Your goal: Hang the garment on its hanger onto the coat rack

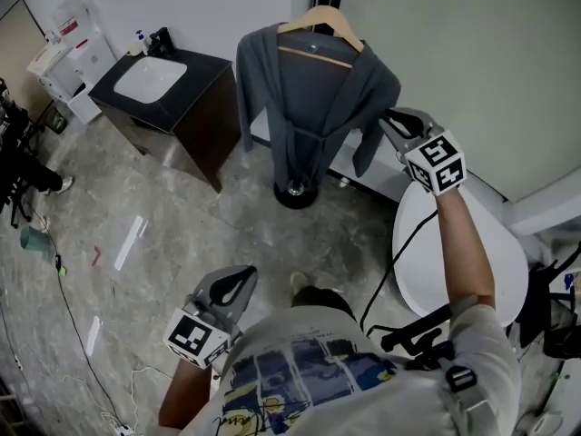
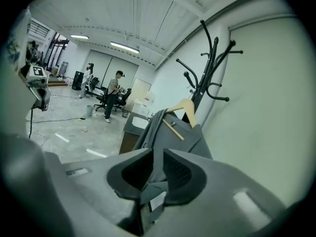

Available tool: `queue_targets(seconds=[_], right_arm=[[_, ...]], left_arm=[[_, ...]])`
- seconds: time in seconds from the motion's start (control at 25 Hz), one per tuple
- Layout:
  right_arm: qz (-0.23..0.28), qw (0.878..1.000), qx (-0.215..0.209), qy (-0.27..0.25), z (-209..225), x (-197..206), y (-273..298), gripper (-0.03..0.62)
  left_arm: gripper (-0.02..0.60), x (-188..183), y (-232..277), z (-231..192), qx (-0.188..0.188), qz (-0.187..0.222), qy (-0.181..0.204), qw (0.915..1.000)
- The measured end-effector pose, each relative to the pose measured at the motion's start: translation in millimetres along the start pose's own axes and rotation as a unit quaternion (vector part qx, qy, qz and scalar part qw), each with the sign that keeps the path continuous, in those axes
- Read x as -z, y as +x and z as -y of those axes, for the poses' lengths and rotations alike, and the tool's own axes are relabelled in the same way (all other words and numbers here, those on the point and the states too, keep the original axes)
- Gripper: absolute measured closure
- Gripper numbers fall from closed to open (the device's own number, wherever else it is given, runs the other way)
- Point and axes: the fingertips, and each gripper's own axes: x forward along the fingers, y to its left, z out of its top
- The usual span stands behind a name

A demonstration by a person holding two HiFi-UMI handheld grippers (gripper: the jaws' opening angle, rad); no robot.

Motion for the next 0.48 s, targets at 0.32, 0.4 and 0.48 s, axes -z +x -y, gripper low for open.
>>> queue_targets(seconds=[0.32,0.4,0.48], right_arm=[[0.002,0.998,-0.024,0.061,-130.5,26.2,-67.4,0.591],[0.001,0.996,-0.039,0.080,-162.3,29.6,-82.7,0.591],[-0.001,0.994,-0.051,0.095,-189.5,32.0,-96.1,0.591]], left_arm=[[0.578,22.6,-44.6,28.5,0.013,-0.008,-0.004,0.9999],[0.578,25.1,-54.4,32.9,0.015,-0.008,-0.004,0.9999],[0.578,26.1,-62.0,33.4,0.014,-0.006,-0.001,0.9999]])
